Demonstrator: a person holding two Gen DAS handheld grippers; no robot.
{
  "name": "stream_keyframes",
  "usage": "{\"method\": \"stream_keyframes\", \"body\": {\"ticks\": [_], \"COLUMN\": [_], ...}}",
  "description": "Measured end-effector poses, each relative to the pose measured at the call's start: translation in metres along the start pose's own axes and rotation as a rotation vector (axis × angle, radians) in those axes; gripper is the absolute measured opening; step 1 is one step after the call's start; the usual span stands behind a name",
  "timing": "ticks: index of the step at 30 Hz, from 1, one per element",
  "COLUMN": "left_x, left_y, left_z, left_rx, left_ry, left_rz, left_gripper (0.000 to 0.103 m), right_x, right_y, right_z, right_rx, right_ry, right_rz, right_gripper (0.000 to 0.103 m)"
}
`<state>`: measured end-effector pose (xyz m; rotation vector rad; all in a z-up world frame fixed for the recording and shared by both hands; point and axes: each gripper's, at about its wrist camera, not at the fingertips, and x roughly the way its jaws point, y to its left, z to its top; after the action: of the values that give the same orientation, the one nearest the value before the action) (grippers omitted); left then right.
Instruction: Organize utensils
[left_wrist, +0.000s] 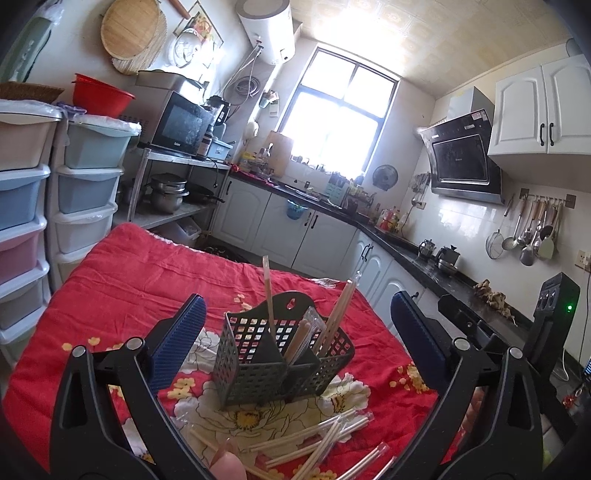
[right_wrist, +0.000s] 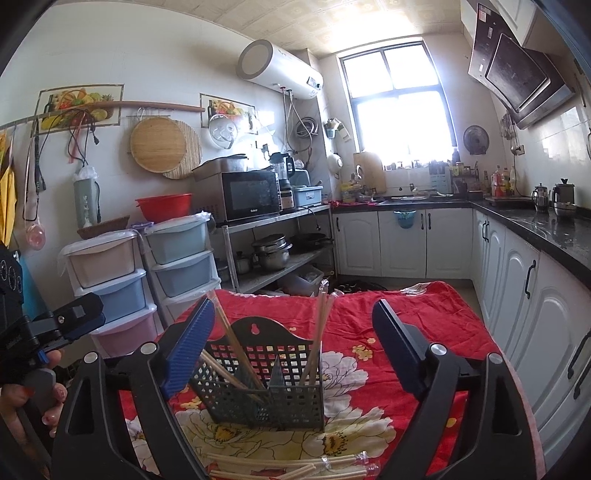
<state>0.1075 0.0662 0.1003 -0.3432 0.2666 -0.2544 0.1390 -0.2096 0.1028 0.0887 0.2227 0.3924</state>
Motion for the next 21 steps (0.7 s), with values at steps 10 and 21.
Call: {"method": "stream_keyframes", "body": {"ticks": [10, 21], "left_x": [-0.003, -0.004], "left_y": [0.004, 0.008], "left_z": [-0.014, -0.027], "left_rx": [-0.013, -0.019], "left_ry": [0.039, 0.082], "left_rz": [0.006, 0.024], "left_gripper": [0.092, 0.092], "right_x": [-0.007, -0.01], "right_y": [0.007, 0.012], "right_z": [-0.01, -0.029], "right_rx": [-0.01, -0.02], "right_ry": [0.026, 0.085], "right_rz": [0.011, 0.025], "right_gripper": [0.085, 0.085]}}
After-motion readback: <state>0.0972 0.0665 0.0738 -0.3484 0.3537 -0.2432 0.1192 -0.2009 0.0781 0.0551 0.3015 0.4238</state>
